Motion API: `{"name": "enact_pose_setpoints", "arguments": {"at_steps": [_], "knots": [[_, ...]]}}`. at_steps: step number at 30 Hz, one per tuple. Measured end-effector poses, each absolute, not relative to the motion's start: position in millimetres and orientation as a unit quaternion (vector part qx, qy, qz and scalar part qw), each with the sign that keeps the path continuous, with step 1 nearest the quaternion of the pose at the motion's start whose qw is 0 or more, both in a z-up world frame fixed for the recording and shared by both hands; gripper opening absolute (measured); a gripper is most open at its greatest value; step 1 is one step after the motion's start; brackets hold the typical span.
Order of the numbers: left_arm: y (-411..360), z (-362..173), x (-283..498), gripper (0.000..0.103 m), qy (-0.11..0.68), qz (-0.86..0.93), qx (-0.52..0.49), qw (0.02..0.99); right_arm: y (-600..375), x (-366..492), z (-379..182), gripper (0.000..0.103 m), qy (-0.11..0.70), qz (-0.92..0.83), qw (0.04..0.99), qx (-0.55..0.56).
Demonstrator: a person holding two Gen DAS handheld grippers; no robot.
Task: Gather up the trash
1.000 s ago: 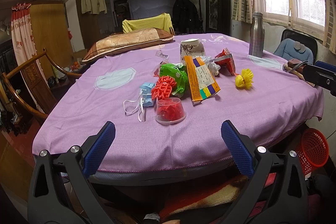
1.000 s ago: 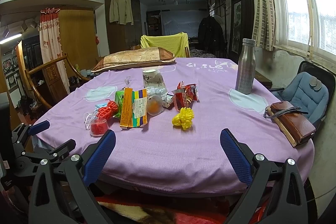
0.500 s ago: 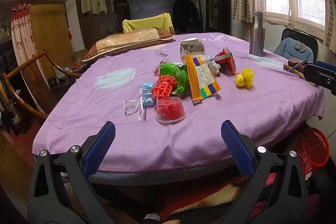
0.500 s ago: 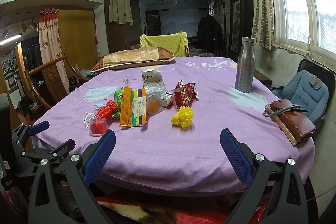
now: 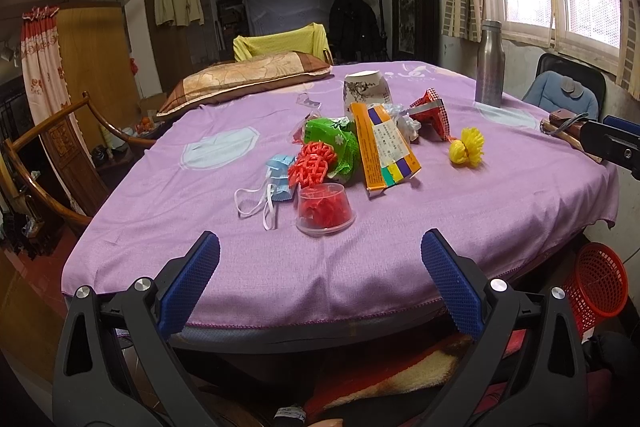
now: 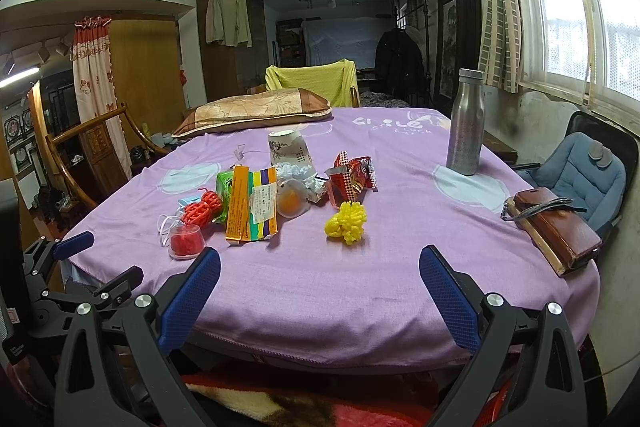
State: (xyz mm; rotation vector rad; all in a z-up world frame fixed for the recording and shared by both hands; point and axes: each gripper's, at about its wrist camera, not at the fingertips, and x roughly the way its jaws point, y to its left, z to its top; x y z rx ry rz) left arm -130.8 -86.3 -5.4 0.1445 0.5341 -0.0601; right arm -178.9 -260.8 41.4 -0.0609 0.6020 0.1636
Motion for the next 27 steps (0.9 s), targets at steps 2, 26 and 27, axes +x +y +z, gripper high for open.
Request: {"name": "enact_pose_setpoints", "arguments": {"at_steps": [2,26,27], "knots": [[-86,-5,-131,0.097,0.264,-0.030,0.071,0.962,-261,-180,42,0.097,0.296,0.080,0.951,-0.030],[-66,-31,-85,0.097,0.316,-0.080,0.020,0.945,-284,-143,9,0.097,0.338,0.070,0.939,-0.005],[-67,-32,-80,0.097,0.319,-0.082,0.019,0.944,-285,-137,6,0.097,0.343,0.070,0.937,-0.003]]}}
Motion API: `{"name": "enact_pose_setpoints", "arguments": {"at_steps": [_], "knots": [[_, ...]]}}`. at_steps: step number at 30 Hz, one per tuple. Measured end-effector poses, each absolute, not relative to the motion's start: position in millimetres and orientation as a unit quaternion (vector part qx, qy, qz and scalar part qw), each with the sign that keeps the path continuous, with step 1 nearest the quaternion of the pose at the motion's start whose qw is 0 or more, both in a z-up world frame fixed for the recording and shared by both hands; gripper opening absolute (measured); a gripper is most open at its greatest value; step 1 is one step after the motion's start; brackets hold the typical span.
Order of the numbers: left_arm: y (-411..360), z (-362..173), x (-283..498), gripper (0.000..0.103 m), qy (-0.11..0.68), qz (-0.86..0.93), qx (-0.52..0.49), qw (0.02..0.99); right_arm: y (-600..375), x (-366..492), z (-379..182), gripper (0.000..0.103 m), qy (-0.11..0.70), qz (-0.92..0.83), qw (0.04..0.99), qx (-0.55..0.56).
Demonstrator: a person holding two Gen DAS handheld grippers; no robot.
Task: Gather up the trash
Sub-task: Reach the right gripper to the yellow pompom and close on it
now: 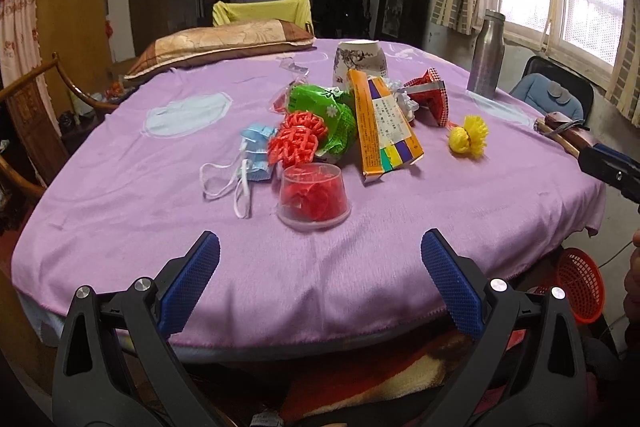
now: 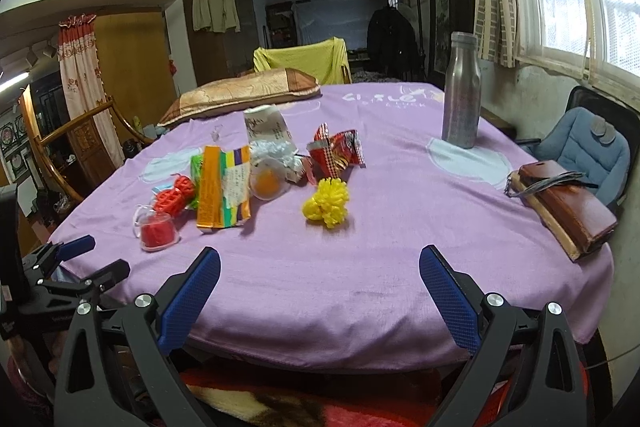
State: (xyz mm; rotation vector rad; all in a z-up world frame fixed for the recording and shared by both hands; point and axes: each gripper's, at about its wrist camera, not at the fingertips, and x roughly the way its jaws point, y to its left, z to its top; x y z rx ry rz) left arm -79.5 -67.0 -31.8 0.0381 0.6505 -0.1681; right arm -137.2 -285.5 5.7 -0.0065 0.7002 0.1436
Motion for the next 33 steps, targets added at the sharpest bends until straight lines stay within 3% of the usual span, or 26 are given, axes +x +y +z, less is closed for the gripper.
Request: {"name": "enact_pose_setpoints", "arguments": {"at_steps": [7,10,16,27,29,31,33], "knots": [[-67,-41,-33,0.094,0.348,-0.087,-0.001,0.933,-294,-103,-11,0.097,0.367,0.078,0.927,0.010],[-62,-44,-19,0.084,0.354,-0.087,-0.007,0.931,-294,-90,-15,0.097,0.371,0.083,0.925,0.010],[-56,-49,-10,0.051,0.365,-0.113,-0.031,0.924,-287,-57,-21,0.097,0.382,0.095,0.919,0.002],[-62,-35,-30,0.051,0.337,-0.157,-0.030,0.928,-275,3,-48,0.096,0.434,0.108,0.894,0.001],[-64,-32,-33,0.051,0.334,-0.166,-0.029,0.928,-273,8,-55,0.080,0.442,0.109,0.890,0.000],[-67,-31,-36,0.051,0.329,-0.170,-0.025,0.928,-274,8,-60,0.032,0.452,0.122,0.883,0.013],[-68,-30,-36,0.051,0.330,-0.171,-0.026,0.928,-278,2,-57,0.030,0.440,0.130,0.888,0.031]]}}
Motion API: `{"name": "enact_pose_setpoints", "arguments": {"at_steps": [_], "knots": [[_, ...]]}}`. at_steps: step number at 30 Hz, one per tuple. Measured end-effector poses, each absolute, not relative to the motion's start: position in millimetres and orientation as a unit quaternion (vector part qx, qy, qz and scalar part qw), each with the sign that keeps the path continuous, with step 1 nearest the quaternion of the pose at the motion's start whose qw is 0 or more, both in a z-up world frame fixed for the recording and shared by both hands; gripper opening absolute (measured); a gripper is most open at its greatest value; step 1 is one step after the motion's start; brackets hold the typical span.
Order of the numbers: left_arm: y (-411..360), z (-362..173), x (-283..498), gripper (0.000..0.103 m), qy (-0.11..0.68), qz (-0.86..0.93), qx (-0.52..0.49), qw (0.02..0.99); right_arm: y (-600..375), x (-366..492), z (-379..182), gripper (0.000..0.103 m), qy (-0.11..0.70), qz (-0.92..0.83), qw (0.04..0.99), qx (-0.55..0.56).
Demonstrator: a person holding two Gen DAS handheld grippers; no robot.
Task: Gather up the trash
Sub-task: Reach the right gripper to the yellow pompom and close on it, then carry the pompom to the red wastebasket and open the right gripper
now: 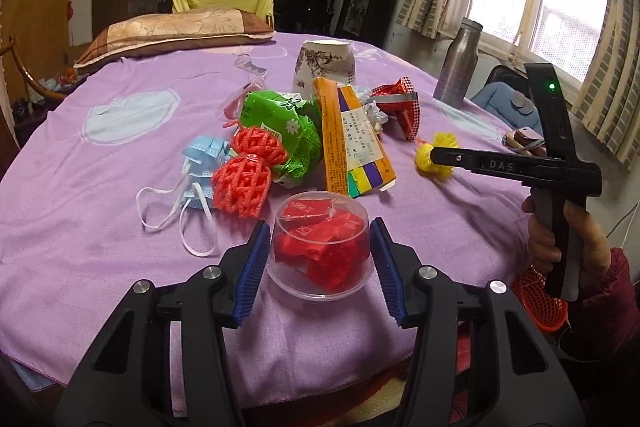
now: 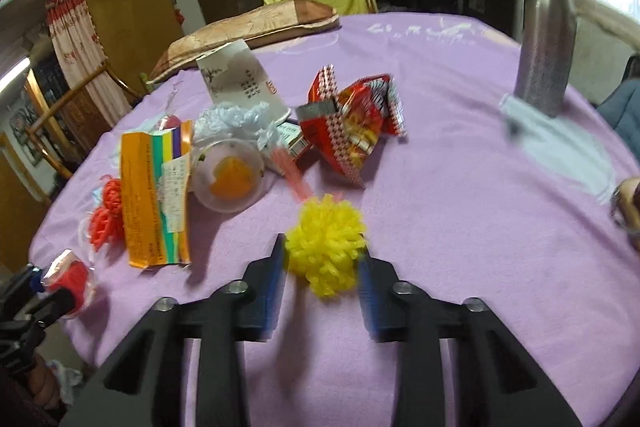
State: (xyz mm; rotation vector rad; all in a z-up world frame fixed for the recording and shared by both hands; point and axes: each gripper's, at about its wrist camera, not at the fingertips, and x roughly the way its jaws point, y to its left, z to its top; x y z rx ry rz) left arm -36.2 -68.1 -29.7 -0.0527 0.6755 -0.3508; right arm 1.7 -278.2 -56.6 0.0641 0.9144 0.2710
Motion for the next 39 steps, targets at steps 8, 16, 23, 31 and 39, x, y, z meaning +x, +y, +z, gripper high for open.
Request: {"name": "enact_pose_setpoints", "arguments": {"at_steps": [8,16,23,31,39], "knots": [[-84,-15,-42,0.051,0.312,-0.188,-0.014,0.931,-290,-43,-17,0.020,0.381,0.147,0.912,0.036],[-125,5,-51,0.051,0.288,-0.226,0.017,0.930,-321,-94,19,0.020,0.334,0.126,0.933,0.037],[-178,19,-63,0.051,0.268,-0.280,0.045,0.921,-378,-148,50,0.020,0.299,0.063,0.951,0.045],[-250,27,-73,0.051,0.262,-0.361,0.064,0.893,-450,-212,66,0.020,0.292,-0.035,0.955,0.038],[-315,22,-83,0.051,0.276,-0.420,0.080,0.861,-526,-249,10,0.020,0.360,-0.136,0.921,0.066]]}}
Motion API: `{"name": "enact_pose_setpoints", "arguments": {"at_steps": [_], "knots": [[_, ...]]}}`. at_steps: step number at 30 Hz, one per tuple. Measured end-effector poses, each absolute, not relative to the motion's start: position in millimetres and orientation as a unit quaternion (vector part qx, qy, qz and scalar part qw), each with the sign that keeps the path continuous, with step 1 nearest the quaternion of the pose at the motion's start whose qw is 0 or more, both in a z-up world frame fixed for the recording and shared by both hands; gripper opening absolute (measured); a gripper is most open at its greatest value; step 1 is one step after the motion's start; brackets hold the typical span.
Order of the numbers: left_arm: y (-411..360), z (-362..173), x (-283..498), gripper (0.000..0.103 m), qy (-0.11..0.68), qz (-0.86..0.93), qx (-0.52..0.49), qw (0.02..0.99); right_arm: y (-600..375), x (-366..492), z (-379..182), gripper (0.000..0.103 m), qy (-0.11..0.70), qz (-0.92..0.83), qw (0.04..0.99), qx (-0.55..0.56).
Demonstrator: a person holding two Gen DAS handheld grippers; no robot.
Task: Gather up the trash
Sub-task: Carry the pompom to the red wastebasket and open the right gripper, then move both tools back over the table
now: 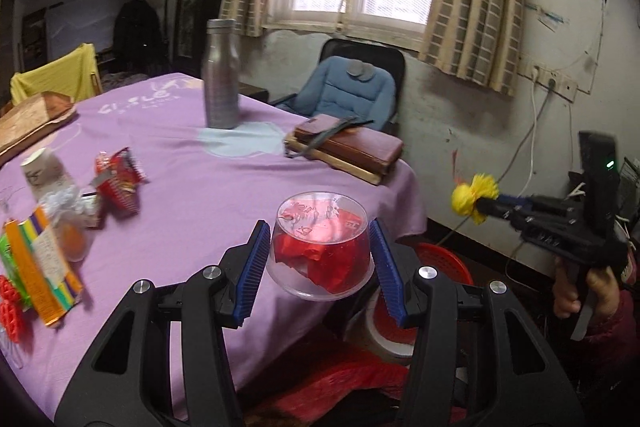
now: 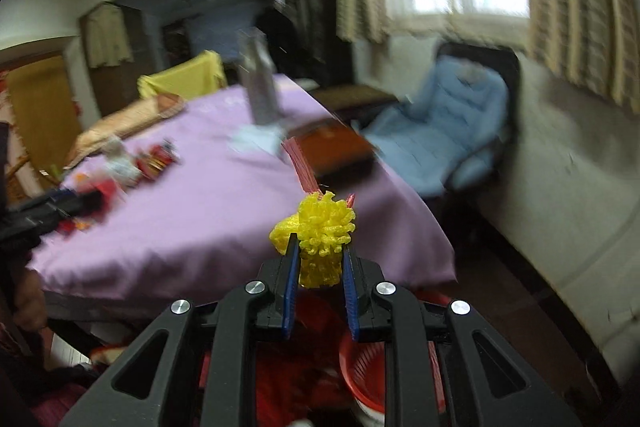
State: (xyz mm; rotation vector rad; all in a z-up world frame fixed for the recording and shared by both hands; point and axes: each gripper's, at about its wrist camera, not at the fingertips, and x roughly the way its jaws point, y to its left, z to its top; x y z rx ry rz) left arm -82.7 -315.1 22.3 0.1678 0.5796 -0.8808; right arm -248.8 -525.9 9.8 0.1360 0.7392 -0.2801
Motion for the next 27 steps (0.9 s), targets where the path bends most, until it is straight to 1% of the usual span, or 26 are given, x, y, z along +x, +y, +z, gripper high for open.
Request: {"name": "enact_pose_setpoints", "arguments": {"at_steps": [3,6,7,8,9,10,14,19,21,27], "knots": [[-337,15,-85,0.051,0.286,-0.432,0.098,0.850,-556,-247,-28,0.021,0.393,-0.165,0.900,0.092],[-353,9,-87,0.051,0.296,-0.442,0.112,0.839,-579,-240,-71,0.025,0.434,-0.184,0.874,0.116],[-359,6,-86,0.051,0.300,-0.445,0.116,0.836,-583,-237,-82,0.039,0.448,-0.187,0.866,0.122],[-364,3,-87,0.051,0.303,-0.448,0.120,0.833,-591,-236,-94,0.049,0.459,-0.191,0.858,0.129],[-373,0,-87,0.051,0.307,-0.452,0.125,0.828,-595,-237,-99,0.054,0.463,-0.196,0.854,0.130],[-376,-2,-87,0.051,0.309,-0.454,0.128,0.826,-599,-237,-102,0.054,0.468,-0.200,0.851,0.131],[-398,-11,-88,0.051,0.321,-0.467,0.140,0.812,-608,-246,-83,0.055,0.459,-0.203,0.855,0.130],[-432,-24,-95,0.051,0.329,-0.489,0.161,0.792,-621,-261,-42,0.070,0.440,-0.237,0.863,0.079],[-446,-29,-100,0.051,0.331,-0.499,0.169,0.783,-626,-268,-29,0.074,0.436,-0.249,0.862,0.065],[-491,-50,-110,0.051,0.348,-0.527,0.189,0.752,-647,-288,-11,0.074,0.420,-0.277,0.862,0.056]]}}
